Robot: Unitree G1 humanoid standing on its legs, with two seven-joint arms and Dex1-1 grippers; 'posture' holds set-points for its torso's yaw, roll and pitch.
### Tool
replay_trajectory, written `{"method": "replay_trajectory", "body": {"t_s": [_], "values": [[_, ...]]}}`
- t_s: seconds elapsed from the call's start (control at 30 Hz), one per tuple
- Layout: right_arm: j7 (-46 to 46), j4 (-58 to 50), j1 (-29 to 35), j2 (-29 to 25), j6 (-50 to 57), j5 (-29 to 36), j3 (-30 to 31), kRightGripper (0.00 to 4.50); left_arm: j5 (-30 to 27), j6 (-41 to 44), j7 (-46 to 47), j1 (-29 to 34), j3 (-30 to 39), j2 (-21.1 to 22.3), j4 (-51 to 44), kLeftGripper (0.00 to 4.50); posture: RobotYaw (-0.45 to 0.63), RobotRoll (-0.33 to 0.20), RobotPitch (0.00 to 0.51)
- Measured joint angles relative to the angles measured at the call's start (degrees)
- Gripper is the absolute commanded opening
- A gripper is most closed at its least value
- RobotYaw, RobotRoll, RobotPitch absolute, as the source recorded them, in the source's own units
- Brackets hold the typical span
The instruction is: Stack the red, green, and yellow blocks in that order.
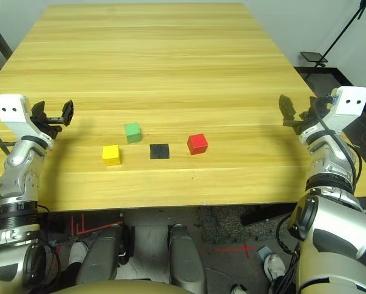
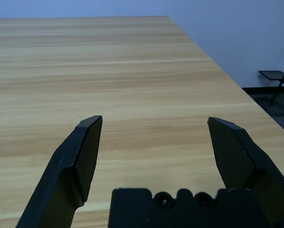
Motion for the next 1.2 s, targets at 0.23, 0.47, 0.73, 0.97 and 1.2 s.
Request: {"method": "replay_trajectory", "body": {"t_s": [0.23, 0.47, 0.73, 0.97, 1.2], "values": [[4.25, 0.01, -1.69, -0.59, 1.67, -2.5, 2.64, 4.5, -2.65, 1.0, -1.96, 1.0, 0.61, 2.29, -1.94, 4.49, 0.16, -0.051, 0.102], [33.27, -4.4, -6.83, -3.39, 5.1, -9.32, 15.81, 4.5, -14.45, 15.83, -19.48, 0.41, -1.92, 19.14, -16.51, 4.49, 0.21, -0.078, 0.081], [53.71, -6.95, -13.19, -2.71, -0.6, -17.97, 36.13, 4.5, -18.85, 23.84, -33.47, -0.45, -10.78, 27.52, -21.4, 4.49, 0.26, -0.11, 0.08], [53.92, -3.11, -18.98, 3.8, -5.06, -20.02, 42.73, 4.5, -16.42, 23.97, -36.93, -0.35, -17.75, 28.64, -22.57, 4.49, 0.32, -0.122, 0.084], [53.93, -0.19, -20.57, 6.41, -7.52, -23.45, 45.25, 4.5, -15.34, 24.77, -37.08, -0.42, -18.88, 28.72, -23.57, 4.49, 0.37, -0.126, 0.094]]}}
